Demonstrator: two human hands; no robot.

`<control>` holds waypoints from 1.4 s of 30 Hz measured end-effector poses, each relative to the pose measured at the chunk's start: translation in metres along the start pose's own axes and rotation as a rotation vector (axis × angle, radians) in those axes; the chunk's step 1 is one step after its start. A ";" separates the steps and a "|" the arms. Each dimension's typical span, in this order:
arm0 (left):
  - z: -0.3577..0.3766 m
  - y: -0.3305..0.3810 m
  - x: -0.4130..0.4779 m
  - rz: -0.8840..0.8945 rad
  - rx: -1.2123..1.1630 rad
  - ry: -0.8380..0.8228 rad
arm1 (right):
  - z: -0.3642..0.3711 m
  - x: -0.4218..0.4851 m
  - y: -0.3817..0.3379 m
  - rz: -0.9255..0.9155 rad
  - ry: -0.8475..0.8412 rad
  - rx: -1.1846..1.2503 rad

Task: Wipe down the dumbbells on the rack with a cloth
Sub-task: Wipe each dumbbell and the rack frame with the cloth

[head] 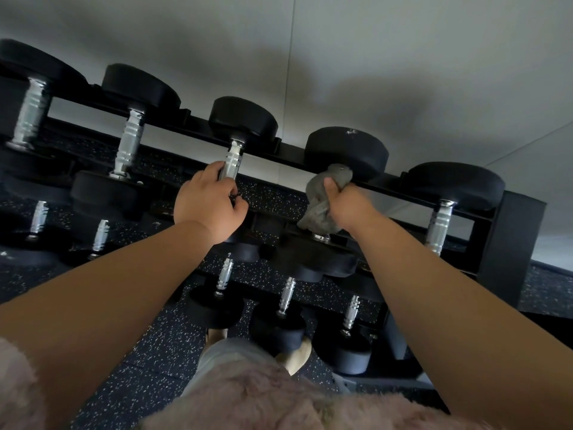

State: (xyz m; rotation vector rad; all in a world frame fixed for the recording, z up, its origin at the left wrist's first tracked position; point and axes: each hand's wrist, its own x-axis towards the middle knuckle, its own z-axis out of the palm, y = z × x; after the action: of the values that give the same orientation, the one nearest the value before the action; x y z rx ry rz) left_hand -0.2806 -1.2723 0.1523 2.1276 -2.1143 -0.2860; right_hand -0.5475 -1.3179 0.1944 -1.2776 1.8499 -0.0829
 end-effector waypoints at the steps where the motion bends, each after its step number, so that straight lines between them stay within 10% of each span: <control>1: 0.000 0.000 0.000 0.001 0.001 0.000 | 0.002 -0.003 0.006 0.002 -0.066 -0.063; 8: -0.001 0.001 0.000 0.007 0.012 0.003 | -0.004 -0.031 0.017 -0.040 -0.320 -0.302; 17: -0.001 0.002 0.000 -0.008 0.006 -0.002 | 0.010 -0.015 0.008 -0.004 -0.054 -0.122; 26: -0.002 0.002 0.000 0.002 0.001 0.008 | -0.013 -0.045 0.005 -0.012 -0.410 -0.371; 42: -0.001 0.001 0.001 -0.007 0.009 -0.005 | -0.066 -0.042 0.012 -0.259 0.686 0.110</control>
State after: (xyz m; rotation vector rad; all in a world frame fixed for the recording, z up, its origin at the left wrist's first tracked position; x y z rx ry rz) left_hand -0.2818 -1.2735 0.1536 2.1418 -2.1152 -0.2833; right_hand -0.5959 -1.3046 0.2554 -1.5204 2.1787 -0.8407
